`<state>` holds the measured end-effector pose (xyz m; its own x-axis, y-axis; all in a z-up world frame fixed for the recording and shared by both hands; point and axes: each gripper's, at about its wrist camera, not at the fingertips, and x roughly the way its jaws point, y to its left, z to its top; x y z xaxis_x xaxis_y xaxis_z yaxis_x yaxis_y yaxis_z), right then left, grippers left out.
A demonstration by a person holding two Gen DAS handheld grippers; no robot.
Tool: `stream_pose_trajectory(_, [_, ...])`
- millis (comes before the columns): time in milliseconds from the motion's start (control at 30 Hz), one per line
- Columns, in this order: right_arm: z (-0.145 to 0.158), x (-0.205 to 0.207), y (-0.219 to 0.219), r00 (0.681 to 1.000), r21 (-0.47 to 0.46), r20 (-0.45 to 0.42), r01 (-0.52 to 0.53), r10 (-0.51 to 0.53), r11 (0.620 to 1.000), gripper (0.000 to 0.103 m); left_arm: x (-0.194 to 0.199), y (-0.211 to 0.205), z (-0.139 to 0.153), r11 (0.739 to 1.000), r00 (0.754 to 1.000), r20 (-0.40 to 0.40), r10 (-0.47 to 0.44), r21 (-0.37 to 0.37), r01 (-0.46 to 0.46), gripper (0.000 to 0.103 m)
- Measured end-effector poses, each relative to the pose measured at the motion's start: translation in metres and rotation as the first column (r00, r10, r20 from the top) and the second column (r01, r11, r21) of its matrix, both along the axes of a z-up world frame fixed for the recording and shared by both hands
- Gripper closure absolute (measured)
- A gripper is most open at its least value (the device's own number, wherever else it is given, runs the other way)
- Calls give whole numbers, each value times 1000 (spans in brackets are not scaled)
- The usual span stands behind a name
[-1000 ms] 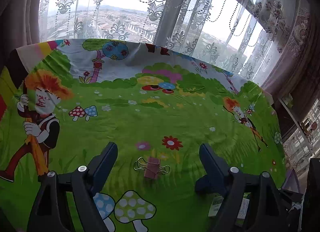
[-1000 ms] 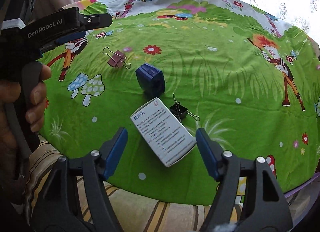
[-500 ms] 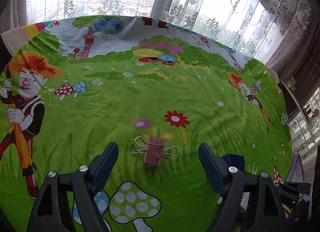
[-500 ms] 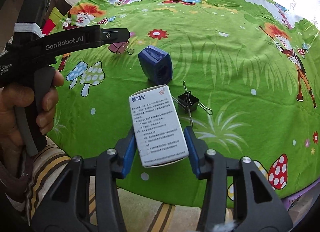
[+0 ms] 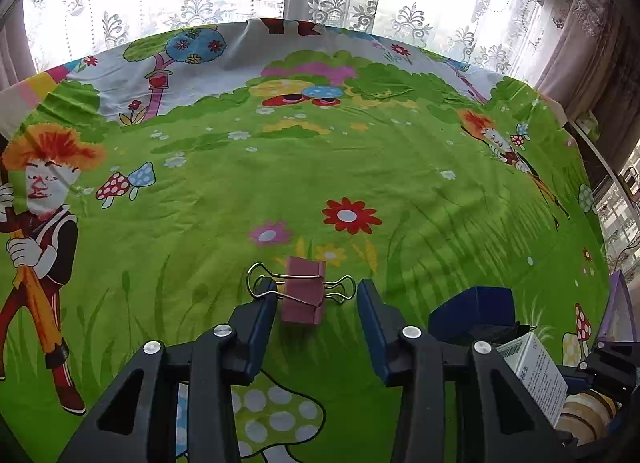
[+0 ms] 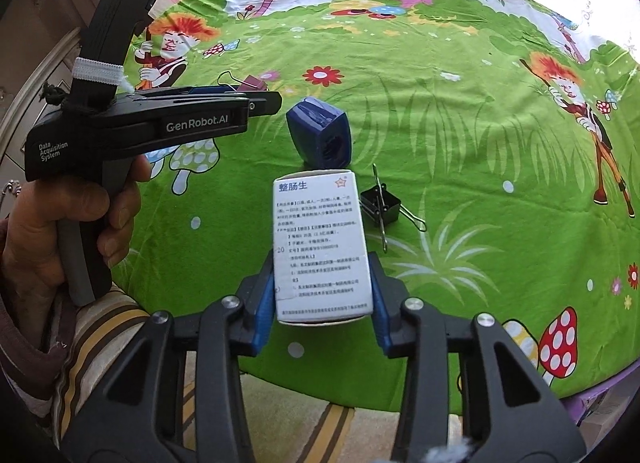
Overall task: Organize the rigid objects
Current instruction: 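Grasp the pink binder clip with the left tool while the right tool grasps the white medicine box, then carry the clip and box into the storage box and open both tools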
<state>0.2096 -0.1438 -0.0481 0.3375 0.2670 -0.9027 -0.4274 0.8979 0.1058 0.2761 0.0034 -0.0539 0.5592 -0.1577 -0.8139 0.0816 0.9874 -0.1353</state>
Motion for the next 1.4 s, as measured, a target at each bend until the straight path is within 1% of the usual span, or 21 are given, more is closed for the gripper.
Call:
stream_pose_trajectory(100, [4,-3,-1,1000,15,16,-5,5,1000,58,-1,1,1,1000,1000,3,1,-6,-1,65])
stream_pose_trajectory(233, [9,-5,-4,999,40,35,0,-1,999,58,-2,4,2,1000,1000,1,15,-25,-15,65])
stream_pose_trajectory(433, [17,-9,-10,998,73,65,13,-18,997,58,-6,15,7,996,997,5,73,-57,-72,66])
stream_pose_trajectory(600, [24,-13,-14,996,78,91,19,-26,997,58,-13,21,24,991,992,40,117,-76,-113,66])
stream_pose_trajectory(700, [29,-15,-24,994,84,96,53,-61,995,58,-21,19,39,989,989,67,129,-82,-123,66])
stream_pose_trajectory(900, [42,-24,-45,986,68,122,108,-116,992,58,-38,0,67,991,988,114,107,-87,-97,66])
stream_pose_trajectory(1000, [48,-29,-52,982,69,134,127,-136,989,58,-49,-16,78,994,989,128,71,-95,-59,66])
stream_pose_trajectory(1067, [52,-32,-57,978,69,144,140,-149,988,58,-57,-28,84,994,990,134,51,-98,-38,66])
stream_pose_trajectory(1200, [59,-39,-69,972,74,157,168,-178,983,59,-72,-50,95,997,988,153,9,-80,3,66])
stream_pose_trajectory(1233, [60,-41,-72,970,74,160,174,-184,982,59,-76,-55,98,997,988,155,2,-82,11,66])
stream_pose_trajectory(1333, [65,-47,-82,963,78,173,195,-206,978,59,-84,-67,103,991,989,148,-21,-128,41,66])
stream_pose_trajectory(1400, [68,-51,-90,958,82,178,213,-225,974,59,-91,-80,108,992,987,158,-42,-112,61,66])
